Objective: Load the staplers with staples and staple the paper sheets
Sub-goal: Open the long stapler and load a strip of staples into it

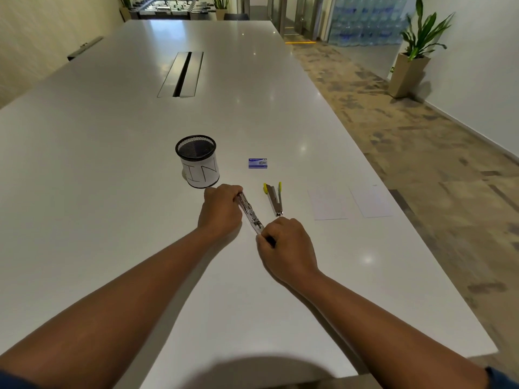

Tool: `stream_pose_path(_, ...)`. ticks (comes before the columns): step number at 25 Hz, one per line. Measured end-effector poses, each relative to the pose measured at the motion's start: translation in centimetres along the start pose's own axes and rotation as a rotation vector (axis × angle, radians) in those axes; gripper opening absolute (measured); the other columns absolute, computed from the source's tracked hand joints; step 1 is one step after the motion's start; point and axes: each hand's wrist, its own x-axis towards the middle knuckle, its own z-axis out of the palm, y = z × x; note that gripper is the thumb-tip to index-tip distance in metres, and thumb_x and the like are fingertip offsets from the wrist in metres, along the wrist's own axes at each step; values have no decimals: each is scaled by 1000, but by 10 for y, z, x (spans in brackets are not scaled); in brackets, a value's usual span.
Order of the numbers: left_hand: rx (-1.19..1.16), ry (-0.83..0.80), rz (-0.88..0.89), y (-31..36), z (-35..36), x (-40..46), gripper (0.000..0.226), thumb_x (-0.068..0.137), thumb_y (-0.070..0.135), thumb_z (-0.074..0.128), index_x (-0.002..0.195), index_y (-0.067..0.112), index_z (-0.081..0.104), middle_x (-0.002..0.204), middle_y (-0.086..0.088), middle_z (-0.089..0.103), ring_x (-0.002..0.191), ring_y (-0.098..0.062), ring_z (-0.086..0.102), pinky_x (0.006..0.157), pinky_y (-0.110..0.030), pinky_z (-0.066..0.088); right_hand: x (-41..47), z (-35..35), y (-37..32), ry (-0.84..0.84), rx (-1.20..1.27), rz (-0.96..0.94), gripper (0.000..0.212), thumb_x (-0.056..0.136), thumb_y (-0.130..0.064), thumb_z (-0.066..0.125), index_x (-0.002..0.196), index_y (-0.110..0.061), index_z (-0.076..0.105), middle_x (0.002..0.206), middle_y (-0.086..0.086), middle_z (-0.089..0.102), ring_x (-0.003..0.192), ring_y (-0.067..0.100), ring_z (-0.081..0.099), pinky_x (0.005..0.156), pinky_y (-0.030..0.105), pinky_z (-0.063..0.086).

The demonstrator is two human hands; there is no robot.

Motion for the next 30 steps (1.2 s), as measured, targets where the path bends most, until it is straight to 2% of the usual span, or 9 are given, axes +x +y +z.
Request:
stream_pose_path(2, 122, -35, 80, -7, 0, 2, 34, 94, 0, 48, 113, 15, 72, 111, -7, 68, 108, -33, 56, 92, -47, 50, 0, 1, 0, -7, 5, -25, 23, 89, -18, 62, 67, -11, 61, 74, 0, 59, 75, 25, 52, 63, 44, 49)
stream_pose_path(4, 154, -22, 102, -9, 2, 0, 34, 97, 4, 49, 120, 19, 70, 117, -6, 65, 108, -33, 53, 90, -43, 49, 0, 1, -1, -4, 8, -35, 23, 89, -18, 61, 67, -11, 58, 73, 0, 58, 73, 25, 51, 62, 44, 48)
stream_pose_path(8, 47, -9, 79, -9, 4, 0, 34, 100, 10, 51, 127, 22, 67, 122, -1, 67, 115, -30, 53, 97, -43, 47, -2, 2, -4, -19, -24, -80, 21, 85, -24, 58, 67, -16, 56, 70, -2, 54, 67, 23, 49, 57, 40, 46)
stream_pose_path(13, -125, 32, -2, -5, 2, -6, 36, 98, 16, 58, 133, 25, 63, 125, 0, 70, 120, -20, 60, 105, -38, 47, 0, 0, -9, -68, -82, -92, 10, 88, -35, 55, 84, -26, 53, 70, -7, 51, 66, 18, 47, 59, 36, 42)
stream_pose_path(17, -163, 11, 2, -3, -3, -3, 43, 96, 9, 56, 137, 24, 59, 128, 0, 69, 121, -18, 60, 106, -36, 46, 22, -13, -9, -35, 50, -18, 21, 90, -40, 54, 108, -31, 61, 101, -11, 66, 94, 13, 60, 74, 31, 48)
stream_pose_path(19, -186, -3, 9, 0, -6, 7, 42, 97, 5, 53, 137, 19, 58, 136, -3, 60, 125, -17, 54, 104, -25, 41, 58, -26, 6, 35, 54, -8, 23, 92, -33, 58, 112, -25, 67, 101, -7, 68, 94, 15, 63, 77, 33, 48)
stream_pose_path(22, -226, -20, 28, 8, -7, 30, 38, 98, 1, 50, 134, 11, 58, 139, -11, 50, 125, -22, 52, 88, -2, 33, 111, -40, 30, 15, 49, 55, 18, 93, -23, 63, 110, -22, 70, 88, -9, 64, 71, 6, 54, 72, 28, 41)
stream_pose_path(26, -203, -71, 23, 13, 3, 64, 45, 97, 6, 58, 141, 9, 51, 142, -10, 39, 126, -26, 48, 89, -10, 36, 157, -31, 56, -101, 16, 142, 22, 94, -19, 64, 114, -19, 72, 91, -8, 67, 81, 13, 58, 83, 33, 51)
stream_pose_path(30, -115, -98, -4, 10, 21, 95, 61, 93, 23, 69, 148, 16, 44, 149, -7, 27, 133, -23, 39, 103, -21, 30, 193, -15, 68, -163, 28, 159, 27, 96, -19, 63, 122, -15, 70, 104, 2, 73, 89, 16, 62, 88, 33, 52)
